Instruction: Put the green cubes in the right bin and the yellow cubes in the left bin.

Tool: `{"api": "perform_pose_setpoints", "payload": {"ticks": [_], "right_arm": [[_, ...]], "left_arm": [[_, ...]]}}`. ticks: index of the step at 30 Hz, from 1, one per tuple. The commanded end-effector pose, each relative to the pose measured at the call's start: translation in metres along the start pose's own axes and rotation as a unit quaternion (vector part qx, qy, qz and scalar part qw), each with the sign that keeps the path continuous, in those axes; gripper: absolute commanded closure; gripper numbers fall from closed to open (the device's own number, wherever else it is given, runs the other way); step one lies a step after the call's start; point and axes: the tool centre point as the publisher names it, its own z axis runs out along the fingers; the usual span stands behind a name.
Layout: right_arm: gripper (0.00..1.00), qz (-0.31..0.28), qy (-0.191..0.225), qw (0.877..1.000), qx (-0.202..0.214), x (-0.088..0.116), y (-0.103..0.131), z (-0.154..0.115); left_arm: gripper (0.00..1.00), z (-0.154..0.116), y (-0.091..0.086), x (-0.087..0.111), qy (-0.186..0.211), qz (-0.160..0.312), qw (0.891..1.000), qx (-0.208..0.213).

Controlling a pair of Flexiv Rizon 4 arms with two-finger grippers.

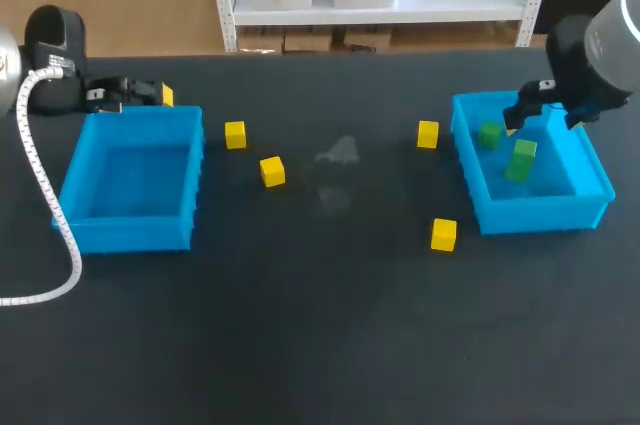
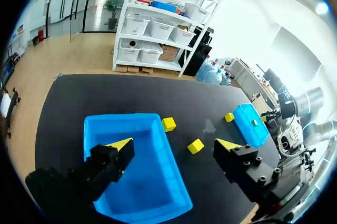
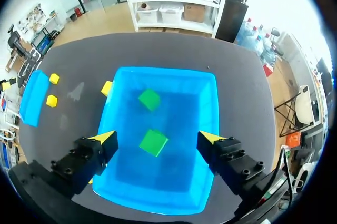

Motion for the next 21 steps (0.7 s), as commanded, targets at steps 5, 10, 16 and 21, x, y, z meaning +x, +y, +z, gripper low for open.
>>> {"api": "perform_pose_setpoints", "payload": {"ticks": [5, 10, 16, 21], "right_arm": [[0.0, 0.001, -0.009, 1.0, 0.002, 0.003, 0.0, -0.001], [0.0, 0.001, -0.009, 1.0, 0.002, 0.003, 0.0, -0.001], [0.0, 0.001, -0.009, 1.0, 0.002, 0.003, 0.0, -0.001], [0.0, 0.001, -0.009, 1.0, 0.002, 0.003, 0.0, -0.001]], "left_arm": [[0.0, 0.0, 0.002, 0.002, -0.003, 0.001, 1.0, 0.006], [0.0, 0.0, 0.002, 0.002, -0.003, 0.001, 1.0, 0.006], [0.0, 0.005, -0.003, -0.006, 0.01, 0.019, 1.0, 0.01], [0.0, 0.016, -0.015, -0.022, 0.048, 0.099, 0.994, 0.026]]}}
